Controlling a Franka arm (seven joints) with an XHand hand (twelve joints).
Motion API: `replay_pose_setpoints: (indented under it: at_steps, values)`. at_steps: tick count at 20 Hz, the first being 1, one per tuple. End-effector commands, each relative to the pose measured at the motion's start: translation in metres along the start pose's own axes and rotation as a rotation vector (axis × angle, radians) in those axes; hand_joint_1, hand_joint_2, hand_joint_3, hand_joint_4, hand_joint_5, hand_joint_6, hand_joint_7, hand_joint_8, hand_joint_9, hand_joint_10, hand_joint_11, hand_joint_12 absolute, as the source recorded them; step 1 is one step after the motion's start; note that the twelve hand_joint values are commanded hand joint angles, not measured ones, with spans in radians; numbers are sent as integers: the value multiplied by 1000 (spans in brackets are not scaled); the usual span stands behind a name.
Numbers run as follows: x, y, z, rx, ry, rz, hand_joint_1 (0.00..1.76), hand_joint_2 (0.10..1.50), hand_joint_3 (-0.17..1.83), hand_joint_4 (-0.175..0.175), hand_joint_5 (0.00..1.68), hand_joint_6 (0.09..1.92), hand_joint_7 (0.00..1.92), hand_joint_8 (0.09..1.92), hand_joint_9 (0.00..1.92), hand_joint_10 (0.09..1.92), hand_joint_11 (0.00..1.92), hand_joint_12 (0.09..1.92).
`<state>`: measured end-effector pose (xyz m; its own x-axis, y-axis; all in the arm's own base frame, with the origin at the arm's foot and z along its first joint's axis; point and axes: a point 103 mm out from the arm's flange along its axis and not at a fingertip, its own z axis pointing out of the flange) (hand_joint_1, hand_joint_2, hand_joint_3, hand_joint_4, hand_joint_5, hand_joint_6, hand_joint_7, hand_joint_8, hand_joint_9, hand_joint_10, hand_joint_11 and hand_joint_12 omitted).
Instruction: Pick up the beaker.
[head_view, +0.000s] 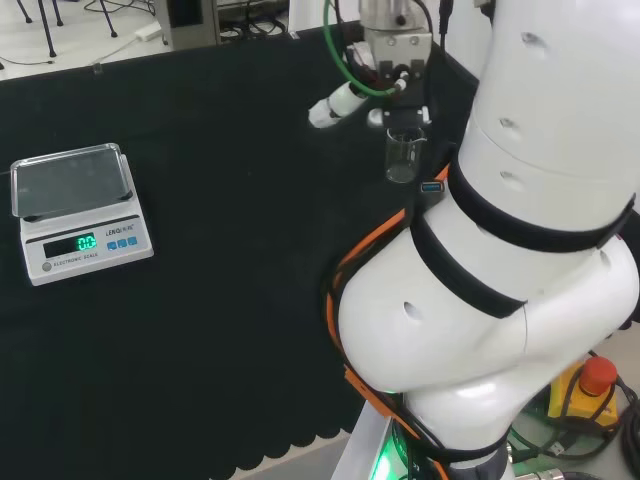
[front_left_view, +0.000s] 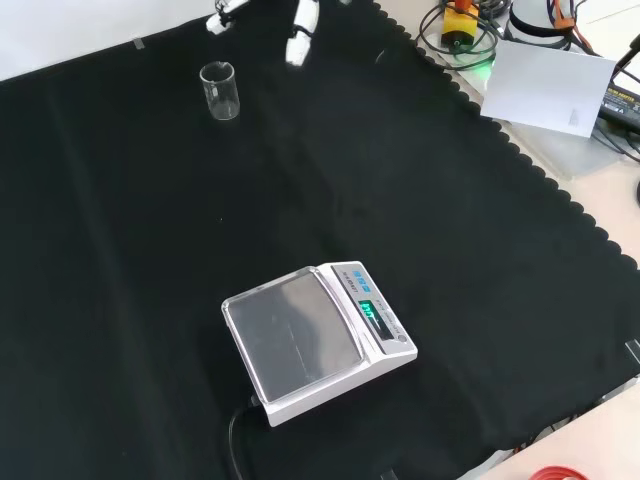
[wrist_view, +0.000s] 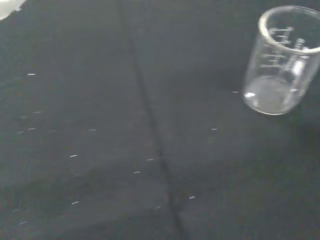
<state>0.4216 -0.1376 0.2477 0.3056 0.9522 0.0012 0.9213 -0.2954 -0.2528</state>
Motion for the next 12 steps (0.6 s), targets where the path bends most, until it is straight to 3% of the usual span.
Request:
replay_pose_setpoints:
  at_steps: [1,6,12]
  values:
    - [-41,56,24,2,7,60,607,677,198,5,87,87,103,676,210,869,0,1540]
    - [-49,69,31,26,6,78,610,678,196,6,81,87,101,679,208,871,0,1537]
    - [-54,90,73,104,19,95,608,679,192,10,63,87,100,683,207,874,0,1534]
